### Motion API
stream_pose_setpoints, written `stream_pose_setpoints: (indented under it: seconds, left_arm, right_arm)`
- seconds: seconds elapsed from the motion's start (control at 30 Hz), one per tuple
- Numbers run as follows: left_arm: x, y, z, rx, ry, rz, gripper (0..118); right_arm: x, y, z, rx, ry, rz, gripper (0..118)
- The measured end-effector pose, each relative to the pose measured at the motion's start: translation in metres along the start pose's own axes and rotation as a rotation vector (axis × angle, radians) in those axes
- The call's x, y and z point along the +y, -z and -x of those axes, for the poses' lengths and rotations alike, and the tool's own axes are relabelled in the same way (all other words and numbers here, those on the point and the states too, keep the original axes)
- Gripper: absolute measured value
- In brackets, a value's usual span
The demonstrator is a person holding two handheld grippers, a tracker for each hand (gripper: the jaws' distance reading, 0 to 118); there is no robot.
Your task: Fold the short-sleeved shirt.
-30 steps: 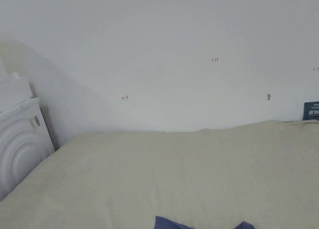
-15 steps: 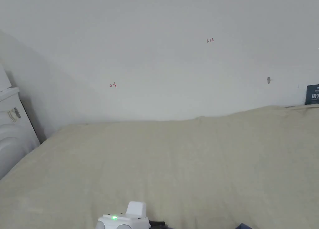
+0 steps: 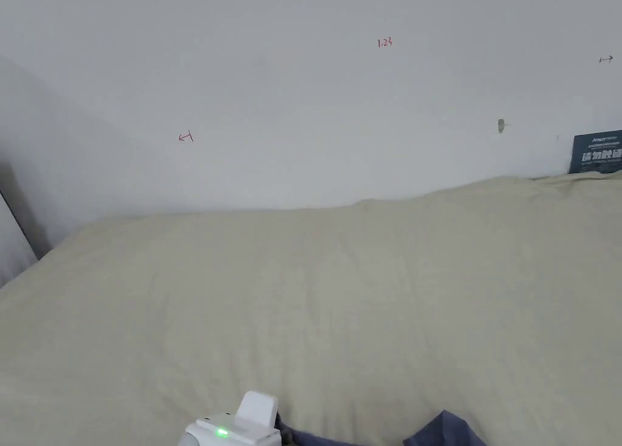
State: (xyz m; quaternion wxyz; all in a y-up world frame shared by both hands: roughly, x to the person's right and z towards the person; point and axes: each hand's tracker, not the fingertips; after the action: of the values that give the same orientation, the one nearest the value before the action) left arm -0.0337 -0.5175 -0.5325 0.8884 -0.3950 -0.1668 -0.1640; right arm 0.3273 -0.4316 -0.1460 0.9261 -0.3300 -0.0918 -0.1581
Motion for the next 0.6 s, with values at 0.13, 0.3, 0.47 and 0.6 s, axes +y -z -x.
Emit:
stream_pose_setpoints:
  seconds: [0.13, 0.3, 0.47, 0.6]
  left_arm:
    - [-0.001, 0.003, -0.018, 0.020, 0.098, 0.006, 13]
    - [0.012, 0.011, -0.007, -0.018, -0.009, 0.105, 13]
    - [0.027, 0.016, -0.008, -0.018, -0.002, 0.173, 13]
    - [0.031, 0.018, -0.007, -0.018, 0.005, 0.196, 13]
  right_arm:
    - [0.016, 0.005, 0.000, 0.009, -0.047, -0.003, 11]
    - [0.057, 0.042, -0.011, 0.012, -0.160, 0.035, 58]
    - [0.121, 0.128, -0.028, 0.000, -0.177, 0.085, 87]
    - [0.152, 0.197, -0.040, -0.044, -0.217, 0.212, 86]
